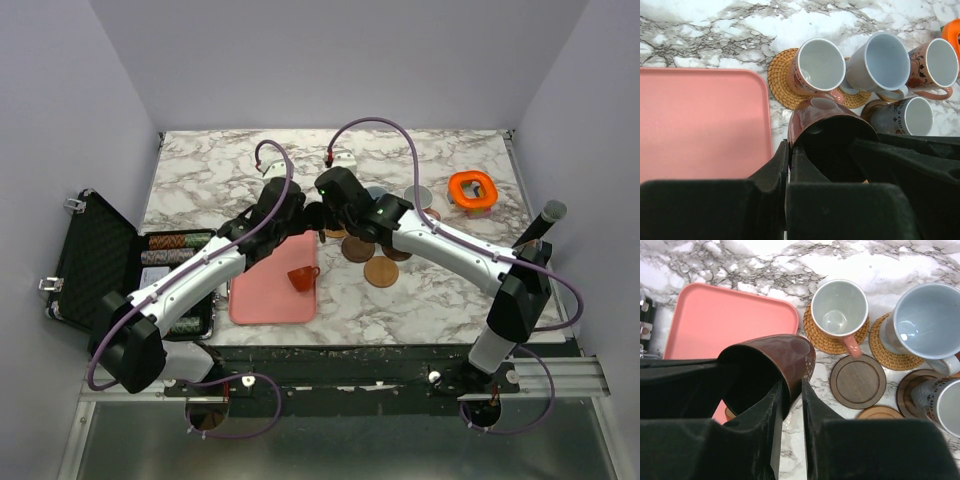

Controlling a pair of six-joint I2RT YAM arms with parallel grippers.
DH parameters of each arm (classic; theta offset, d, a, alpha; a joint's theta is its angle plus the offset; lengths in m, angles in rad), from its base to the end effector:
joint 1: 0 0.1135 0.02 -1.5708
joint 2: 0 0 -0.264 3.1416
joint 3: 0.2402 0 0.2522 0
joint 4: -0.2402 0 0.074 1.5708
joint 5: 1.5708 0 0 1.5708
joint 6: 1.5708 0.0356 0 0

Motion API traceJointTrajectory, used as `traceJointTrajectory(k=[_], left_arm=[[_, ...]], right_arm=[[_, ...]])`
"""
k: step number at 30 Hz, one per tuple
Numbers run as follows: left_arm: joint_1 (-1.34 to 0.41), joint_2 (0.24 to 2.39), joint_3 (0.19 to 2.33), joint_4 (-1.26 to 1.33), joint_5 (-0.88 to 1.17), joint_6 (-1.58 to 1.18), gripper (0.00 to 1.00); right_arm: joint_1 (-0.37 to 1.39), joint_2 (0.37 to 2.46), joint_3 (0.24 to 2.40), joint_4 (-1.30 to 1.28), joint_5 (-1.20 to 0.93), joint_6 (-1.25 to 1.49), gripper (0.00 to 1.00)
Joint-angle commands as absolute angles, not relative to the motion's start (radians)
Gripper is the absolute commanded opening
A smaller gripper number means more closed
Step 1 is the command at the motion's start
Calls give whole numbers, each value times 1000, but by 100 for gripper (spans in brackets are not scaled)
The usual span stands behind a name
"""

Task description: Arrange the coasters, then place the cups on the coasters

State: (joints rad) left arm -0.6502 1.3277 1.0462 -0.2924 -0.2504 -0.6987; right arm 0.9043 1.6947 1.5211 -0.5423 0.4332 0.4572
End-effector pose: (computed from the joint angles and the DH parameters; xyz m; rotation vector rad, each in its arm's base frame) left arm 0.2438 -0.1743 0.3004 -0.2008 2.1612 -0.5232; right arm 0.2494 0.2930 0.3225 -0.2739 2.2039 0.2557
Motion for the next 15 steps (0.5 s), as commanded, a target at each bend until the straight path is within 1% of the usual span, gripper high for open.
traceJointTrajectory(k=[1, 5, 7, 8, 11, 15], left_arm=[[-657, 1276, 1039, -206, -227, -719, 0], [-660, 1272, 1032, -196, -215, -721, 0], [-658, 1266, 1028, -184, -200, -718, 0], [-658, 1264, 1025, -180, -189, -713, 0], [-660, 1258, 1017, -160, -155, -700, 1], [-660, 1238, 1011, -132, -123, -666, 20]], right_arm=[[911, 1736, 1557, -529, 546, 434, 23], [911, 1756, 1566, -535, 574, 426, 15], [911, 1763, 1569, -534, 583, 419, 7], [911, 1764, 1571, -534, 592, 414, 1], [911, 1752, 1571, -537, 612, 400, 1], [904, 1692, 1542, -511, 606, 371, 1]])
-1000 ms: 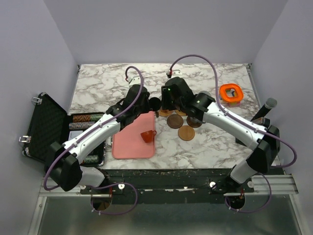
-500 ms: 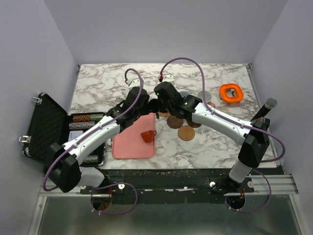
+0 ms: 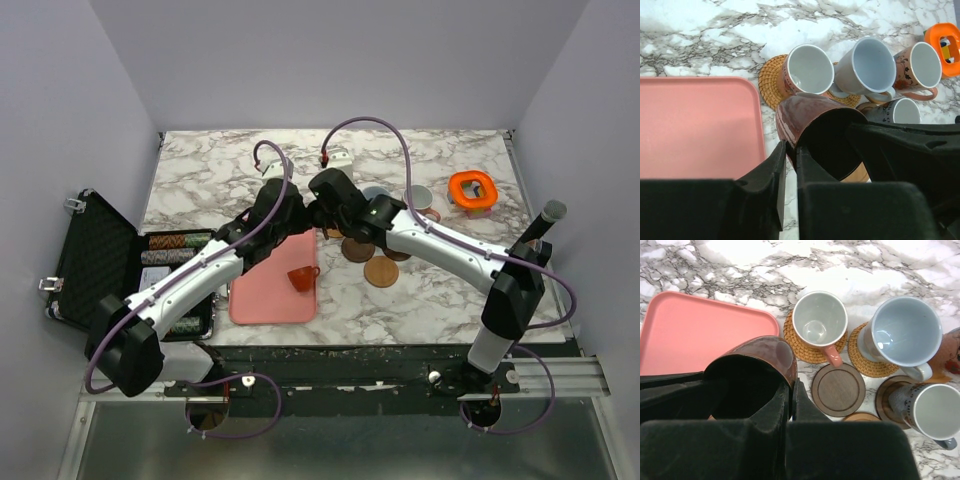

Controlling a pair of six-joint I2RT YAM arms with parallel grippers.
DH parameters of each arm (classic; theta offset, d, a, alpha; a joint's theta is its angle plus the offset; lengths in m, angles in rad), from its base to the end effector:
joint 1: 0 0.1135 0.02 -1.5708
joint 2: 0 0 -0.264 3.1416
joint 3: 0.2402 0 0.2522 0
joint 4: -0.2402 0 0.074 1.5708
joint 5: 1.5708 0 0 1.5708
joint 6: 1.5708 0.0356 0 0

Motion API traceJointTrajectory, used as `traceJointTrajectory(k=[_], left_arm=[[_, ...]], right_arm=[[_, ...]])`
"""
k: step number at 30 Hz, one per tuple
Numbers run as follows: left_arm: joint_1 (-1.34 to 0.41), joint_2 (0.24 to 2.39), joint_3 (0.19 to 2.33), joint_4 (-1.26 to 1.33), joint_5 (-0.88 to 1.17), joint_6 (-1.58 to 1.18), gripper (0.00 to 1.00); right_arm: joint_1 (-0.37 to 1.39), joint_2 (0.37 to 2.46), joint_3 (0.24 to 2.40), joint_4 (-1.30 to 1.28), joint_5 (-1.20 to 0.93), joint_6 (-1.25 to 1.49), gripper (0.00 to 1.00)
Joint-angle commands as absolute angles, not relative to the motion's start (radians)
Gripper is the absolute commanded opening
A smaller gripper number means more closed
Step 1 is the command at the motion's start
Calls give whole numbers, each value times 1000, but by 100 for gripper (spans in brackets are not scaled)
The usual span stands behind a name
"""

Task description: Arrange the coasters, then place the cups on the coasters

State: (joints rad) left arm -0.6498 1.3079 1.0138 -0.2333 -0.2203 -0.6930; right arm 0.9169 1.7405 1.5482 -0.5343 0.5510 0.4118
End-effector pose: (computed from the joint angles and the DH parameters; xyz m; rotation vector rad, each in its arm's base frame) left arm 0.2413 -0.1736 0.3001 -0.1817 2.1300 -0.5781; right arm 0.2547 0.3018 0.3165 -0.2739 2.1575 0.1172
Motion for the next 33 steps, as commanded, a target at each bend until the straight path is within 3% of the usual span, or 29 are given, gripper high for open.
traceJointTrajectory(k=[1, 5, 12, 20, 33], left_arm=[[-660, 1229, 1008, -127, -121, -660, 26], [-658, 1184, 988, -101, -143, -632, 56], [-657, 1115, 988, -129, -247, -572, 99], [-578, 976, 930, -51, -224, -367, 99], [-517, 991, 951, -89, -160, -305, 99]], right_arm=[[899, 1669, 1531, -499, 597, 359, 1], [848, 1566, 1464, -454, 503, 328, 1], [727, 1387, 1387, -456, 280, 172, 1], [577, 1338, 1365, -639, -39, -87, 1], [529, 1474, 1379, -744, -248, -187, 1]])
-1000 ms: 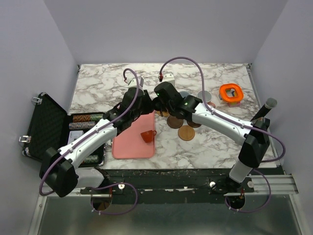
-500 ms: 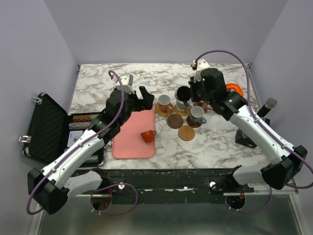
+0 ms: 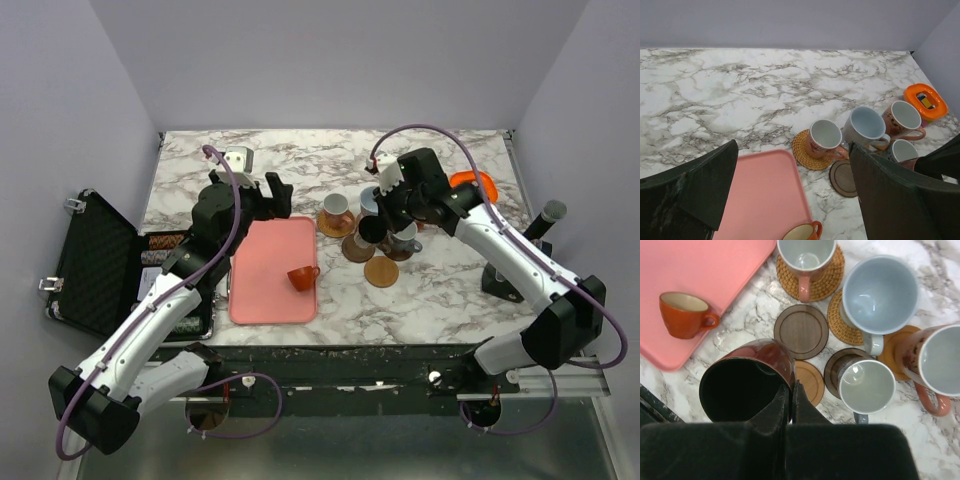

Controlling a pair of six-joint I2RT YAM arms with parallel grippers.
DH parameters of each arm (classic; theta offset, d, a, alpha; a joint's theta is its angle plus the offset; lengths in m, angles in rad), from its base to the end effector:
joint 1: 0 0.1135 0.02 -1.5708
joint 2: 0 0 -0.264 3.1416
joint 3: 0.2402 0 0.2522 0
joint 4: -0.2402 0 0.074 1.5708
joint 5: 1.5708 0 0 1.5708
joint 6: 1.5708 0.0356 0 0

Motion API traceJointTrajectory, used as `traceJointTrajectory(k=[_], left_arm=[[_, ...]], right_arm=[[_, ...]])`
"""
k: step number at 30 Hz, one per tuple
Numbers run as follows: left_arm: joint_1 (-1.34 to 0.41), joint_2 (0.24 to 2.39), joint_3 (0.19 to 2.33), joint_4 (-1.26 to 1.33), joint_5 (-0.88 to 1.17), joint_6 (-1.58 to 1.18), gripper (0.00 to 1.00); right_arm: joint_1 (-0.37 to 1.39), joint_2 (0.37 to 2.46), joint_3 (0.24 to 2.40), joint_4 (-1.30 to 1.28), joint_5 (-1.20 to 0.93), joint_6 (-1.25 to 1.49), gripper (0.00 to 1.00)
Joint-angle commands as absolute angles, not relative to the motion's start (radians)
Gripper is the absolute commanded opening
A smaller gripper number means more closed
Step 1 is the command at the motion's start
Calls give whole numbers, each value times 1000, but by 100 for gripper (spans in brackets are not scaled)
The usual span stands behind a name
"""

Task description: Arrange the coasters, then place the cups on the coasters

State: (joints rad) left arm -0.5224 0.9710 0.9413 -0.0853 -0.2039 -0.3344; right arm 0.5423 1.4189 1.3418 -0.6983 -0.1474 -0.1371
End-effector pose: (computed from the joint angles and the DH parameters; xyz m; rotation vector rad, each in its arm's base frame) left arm 0.1992 -0.1064 0.3716 0.0053 1.7054 -0.4707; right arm 0.2602 0.1629 0.3390 -0.8572 2.2054 0.3709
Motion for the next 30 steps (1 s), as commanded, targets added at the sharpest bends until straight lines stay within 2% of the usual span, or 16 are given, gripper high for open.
traceJointTrajectory(k=[1, 30], left_arm=[[-517, 996, 957, -97, -158, -305, 99], [-517, 1046, 969, -117, -147, -293, 99]], right_arm=[[526, 1494, 1384, -750, -256, -195, 1], [488, 1801, 1542, -796, -226, -250, 1]])
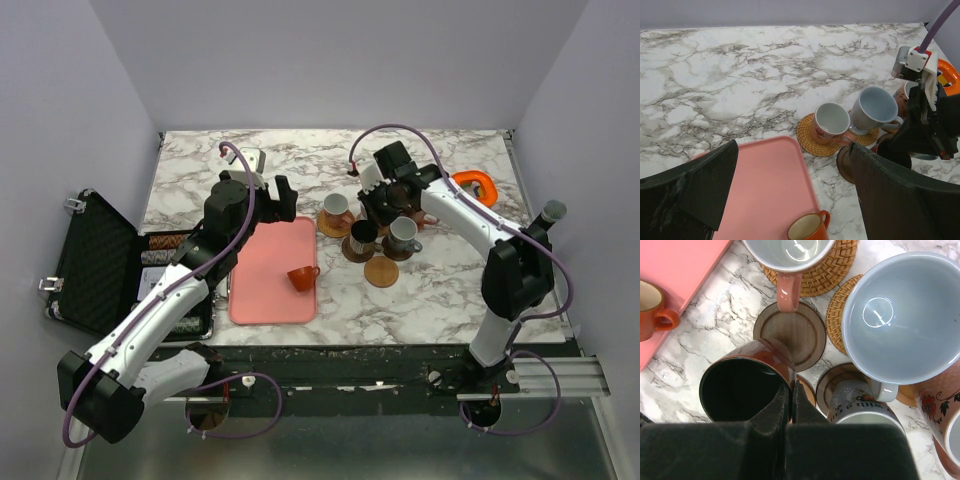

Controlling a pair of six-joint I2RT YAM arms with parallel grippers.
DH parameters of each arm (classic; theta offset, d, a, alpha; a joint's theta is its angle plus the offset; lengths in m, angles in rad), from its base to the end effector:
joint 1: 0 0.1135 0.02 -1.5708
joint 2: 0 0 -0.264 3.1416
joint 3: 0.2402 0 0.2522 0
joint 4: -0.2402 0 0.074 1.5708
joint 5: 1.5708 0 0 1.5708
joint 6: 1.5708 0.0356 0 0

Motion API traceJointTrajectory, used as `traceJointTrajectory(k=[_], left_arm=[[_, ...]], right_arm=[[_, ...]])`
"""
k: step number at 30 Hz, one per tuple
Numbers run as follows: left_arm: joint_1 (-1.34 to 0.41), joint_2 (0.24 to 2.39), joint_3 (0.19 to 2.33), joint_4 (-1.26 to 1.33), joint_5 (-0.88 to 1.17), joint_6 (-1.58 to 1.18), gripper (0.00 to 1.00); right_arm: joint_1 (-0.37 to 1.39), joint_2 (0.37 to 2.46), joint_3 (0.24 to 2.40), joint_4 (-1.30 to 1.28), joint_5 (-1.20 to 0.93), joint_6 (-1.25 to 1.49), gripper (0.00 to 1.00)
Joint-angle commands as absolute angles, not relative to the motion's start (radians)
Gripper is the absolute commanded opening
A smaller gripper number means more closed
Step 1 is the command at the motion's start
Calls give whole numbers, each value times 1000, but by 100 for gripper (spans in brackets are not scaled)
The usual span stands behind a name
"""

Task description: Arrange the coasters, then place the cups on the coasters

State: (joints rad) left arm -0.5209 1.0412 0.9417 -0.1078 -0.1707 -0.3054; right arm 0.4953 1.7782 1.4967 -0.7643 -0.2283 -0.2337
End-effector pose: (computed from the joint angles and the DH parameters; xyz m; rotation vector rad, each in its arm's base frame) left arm 0.2139 -0.1157 0.3543 0.0690 1.7953 -0.4436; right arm 0.3312 0.1881 0.2674 -1.0110 2.4230 0.3902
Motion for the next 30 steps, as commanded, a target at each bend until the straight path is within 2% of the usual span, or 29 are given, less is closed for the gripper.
traceJointTrajectory(k=[1, 30], left_arm=[[-517, 1046, 969, -117, -147, -293, 99], [-517, 1065, 974, -118, -121, -291, 99]], right_arm=[[488, 1804, 1546, -796, -224, -250, 1], [474, 1930, 1624, -824, -235, -282, 1]])
